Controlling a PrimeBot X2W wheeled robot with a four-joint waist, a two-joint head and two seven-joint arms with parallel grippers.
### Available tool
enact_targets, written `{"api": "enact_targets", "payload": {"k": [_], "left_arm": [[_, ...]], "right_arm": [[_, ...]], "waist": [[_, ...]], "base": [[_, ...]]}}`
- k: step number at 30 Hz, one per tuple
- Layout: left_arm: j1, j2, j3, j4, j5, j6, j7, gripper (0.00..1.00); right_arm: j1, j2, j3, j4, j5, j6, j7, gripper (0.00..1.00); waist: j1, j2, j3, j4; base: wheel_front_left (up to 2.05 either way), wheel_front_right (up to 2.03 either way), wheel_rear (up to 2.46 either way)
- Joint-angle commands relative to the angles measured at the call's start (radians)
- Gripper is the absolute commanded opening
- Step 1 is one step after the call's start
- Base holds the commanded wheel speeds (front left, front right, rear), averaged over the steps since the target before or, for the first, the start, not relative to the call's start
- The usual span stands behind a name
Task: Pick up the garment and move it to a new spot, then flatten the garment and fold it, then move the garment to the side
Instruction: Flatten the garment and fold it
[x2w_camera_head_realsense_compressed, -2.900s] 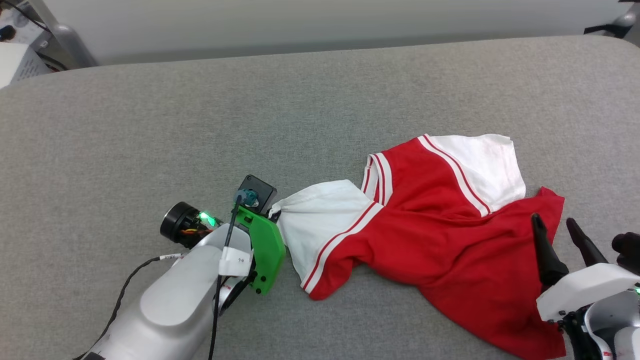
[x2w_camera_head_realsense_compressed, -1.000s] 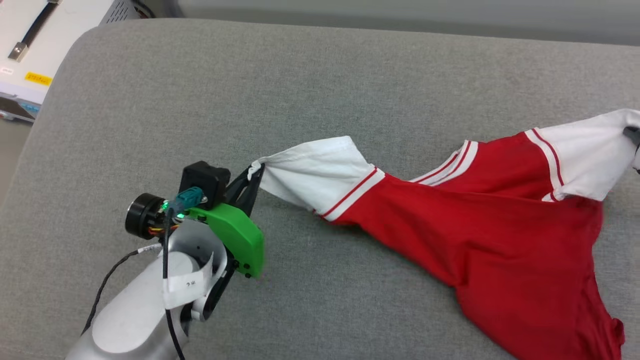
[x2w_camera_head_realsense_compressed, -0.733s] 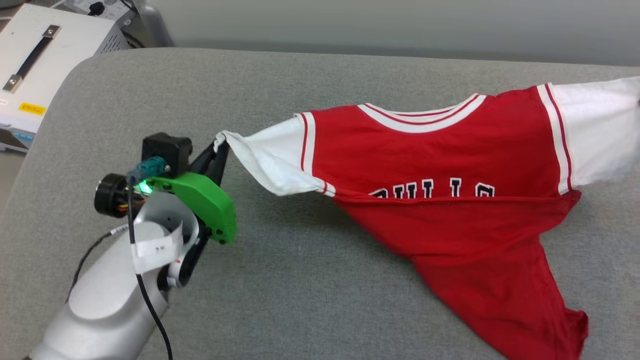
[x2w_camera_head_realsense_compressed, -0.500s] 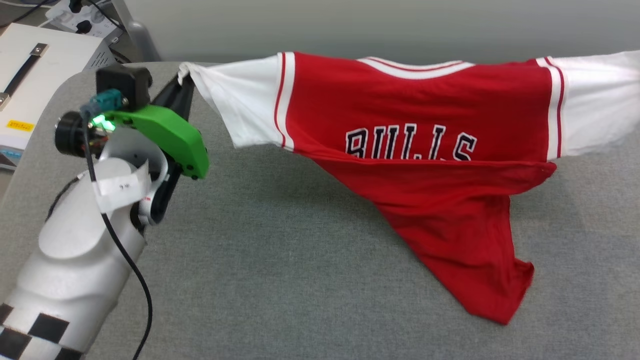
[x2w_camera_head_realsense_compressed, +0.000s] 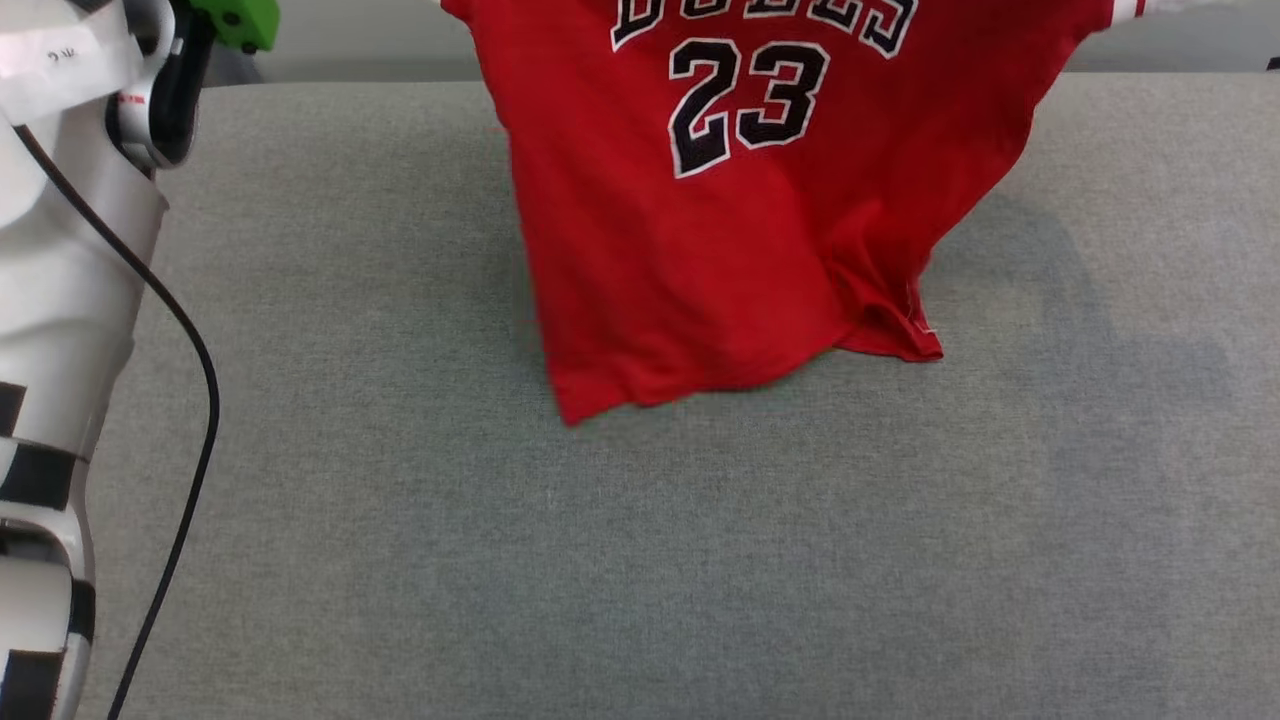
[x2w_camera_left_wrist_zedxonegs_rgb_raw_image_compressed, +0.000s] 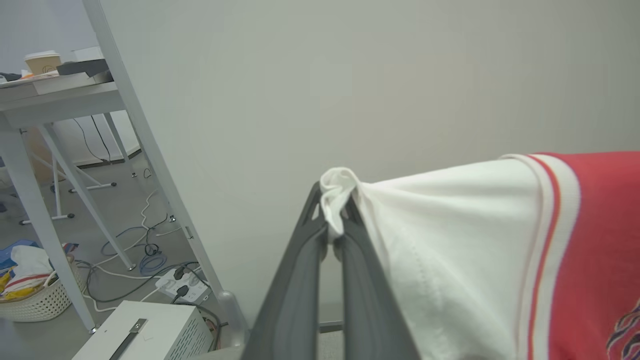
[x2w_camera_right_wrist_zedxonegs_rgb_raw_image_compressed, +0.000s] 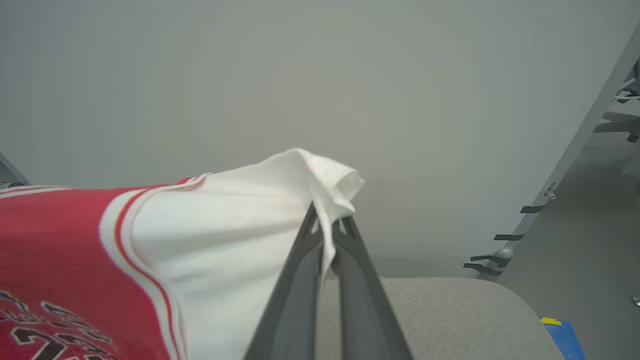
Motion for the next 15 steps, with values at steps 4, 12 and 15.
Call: {"api": "enact_targets", "payload": {"k": [4, 12, 15], "left_arm": [[-0.114, -0.003, 0.0, 0.083, 0.032, -0.011, -0.04, 0.0], [-0.312, 0.016, 0.003, 0.162, 0.08, -0.006, -0.121, 0.0], [-0.37, 0.017, 0.006, 0.179, 0.087, -0.009, -0.135, 0.0]], "right_arm": [[-0.133, -0.011, 0.028, 0.076, -0.011, -0.001, -0.058, 0.0], [-0.392, -0.015, 0.066, 0.184, -0.054, -0.001, -0.172, 0.0], [-0.48, -0.014, 0.082, 0.225, -0.056, -0.001, -0.198, 0.0]], "waist": [[0.0, 0.0, 0.061, -0.02], [0.0, 0.0, 0.164, -0.038], [0.0, 0.0, 0.201, -0.041]], "base": [[0.0, 0.0, 0.0], [0.0, 0.0, 0.0], [0.0, 0.0, 0.0]]}}
